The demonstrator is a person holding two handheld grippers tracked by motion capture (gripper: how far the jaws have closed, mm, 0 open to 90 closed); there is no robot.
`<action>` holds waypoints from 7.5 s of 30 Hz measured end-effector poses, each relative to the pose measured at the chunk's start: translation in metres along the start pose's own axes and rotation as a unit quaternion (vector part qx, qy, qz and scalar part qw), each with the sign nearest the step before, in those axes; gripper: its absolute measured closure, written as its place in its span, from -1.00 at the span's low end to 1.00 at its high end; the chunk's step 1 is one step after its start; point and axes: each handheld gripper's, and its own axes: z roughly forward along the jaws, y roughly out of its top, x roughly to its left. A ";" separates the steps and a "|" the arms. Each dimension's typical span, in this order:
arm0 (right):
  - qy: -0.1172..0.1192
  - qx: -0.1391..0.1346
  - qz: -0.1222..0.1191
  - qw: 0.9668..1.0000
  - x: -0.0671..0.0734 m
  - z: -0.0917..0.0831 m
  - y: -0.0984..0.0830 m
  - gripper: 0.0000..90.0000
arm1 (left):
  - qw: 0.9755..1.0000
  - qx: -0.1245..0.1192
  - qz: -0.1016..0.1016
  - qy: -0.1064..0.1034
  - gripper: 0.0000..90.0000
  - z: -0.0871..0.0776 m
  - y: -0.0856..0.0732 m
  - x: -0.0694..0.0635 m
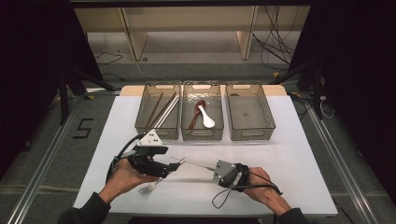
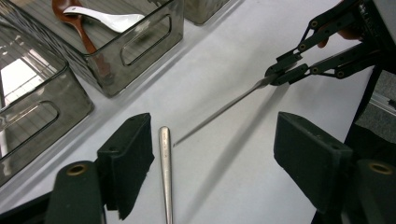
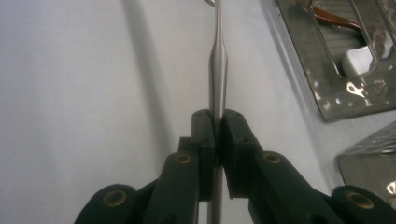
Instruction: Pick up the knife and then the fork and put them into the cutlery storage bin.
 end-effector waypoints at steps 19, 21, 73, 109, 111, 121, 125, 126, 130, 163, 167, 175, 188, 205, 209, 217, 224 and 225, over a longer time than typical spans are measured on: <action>-0.021 -0.012 0.136 0.990 -0.038 -0.020 -0.027 0.88 | 0.999 -0.006 -0.028 0.019 -0.63 0.006 -0.026 0.013; -0.023 -0.016 0.147 0.989 -0.042 -0.022 -0.028 0.88 | 0.999 -0.006 -0.029 0.023 -0.64 0.006 -0.027 0.015; -0.071 0.006 0.437 0.897 -0.213 -0.003 -0.023 0.87 | 0.998 -0.021 -0.034 0.039 -0.61 0.001 -0.044 0.024; -0.061 0.006 0.443 0.894 -0.202 0.015 -0.018 0.14 | 0.999 0.007 -0.020 0.040 -0.61 0.008 -0.045 0.022; -0.062 -0.005 0.425 0.903 -0.195 0.009 -0.016 0.06 | 0.999 0.014 -0.023 0.039 -0.61 0.010 -0.046 0.022; -0.027 -0.056 0.375 0.925 -0.149 -0.030 -0.015 -0.18 | 0.996 0.077 -0.018 0.040 -0.63 0.024 -0.046 0.025; -0.012 -0.066 0.365 0.929 -0.129 -0.038 -0.019 -0.20 | 0.993 0.102 -0.018 0.048 -0.61 0.030 -0.047 0.026; -0.006 -0.068 0.365 0.928 -0.124 -0.039 -0.021 -0.21 | 0.993 0.106 -0.024 0.046 -0.61 0.032 -0.046 0.027; 0.009 -0.073 0.360 0.930 -0.106 -0.041 -0.026 -0.23 | 0.990 0.126 -0.032 0.049 -0.61 0.037 -0.047 0.030; 0.052 -0.101 0.344 0.932 -0.044 -0.057 -0.040 -0.30 | 0.972 0.232 0.008 0.026 0.19 0.064 -0.048 0.033; 0.053 -0.102 0.346 0.931 -0.042 -0.059 -0.043 -0.30 | 0.968 0.247 0.027 0.017 0.29 0.069 -0.049 0.032; 0.060 -0.097 0.344 0.932 -0.039 -0.058 -0.043 -0.30 | 0.967 0.253 0.038 0.019 0.45 0.072 -0.046 0.031; 0.063 -0.091 0.339 0.934 -0.036 -0.056 -0.039 -0.28 | 0.962 0.262 0.070 0.005 0.85 0.076 -0.042 0.026; 0.066 -0.090 0.337 0.935 -0.035 -0.054 -0.039 -0.28 | 0.966 0.249 0.064 -0.014 0.93 0.068 -0.036 0.027; 0.068 -0.089 0.336 0.935 -0.035 -0.053 -0.038 -0.28 | 0.964 0.256 0.071 -0.010 0.92 0.069 -0.037 0.025; 0.069 -0.090 0.334 0.936 -0.035 -0.053 -0.038 -0.27 | 0.960 0.273 0.067 -0.001 0.86 0.077 -0.041 0.024; 0.069 -0.089 0.333 0.936 -0.035 -0.052 -0.038 -0.27 | 0.960 0.271 0.066 -0.003 0.93 0.076 -0.041 0.024; 0.069 -0.088 0.333 0.936 -0.035 -0.052 -0.038 -0.27 | 0.960 0.270 0.068 -0.003 0.93 0.075 -0.041 0.025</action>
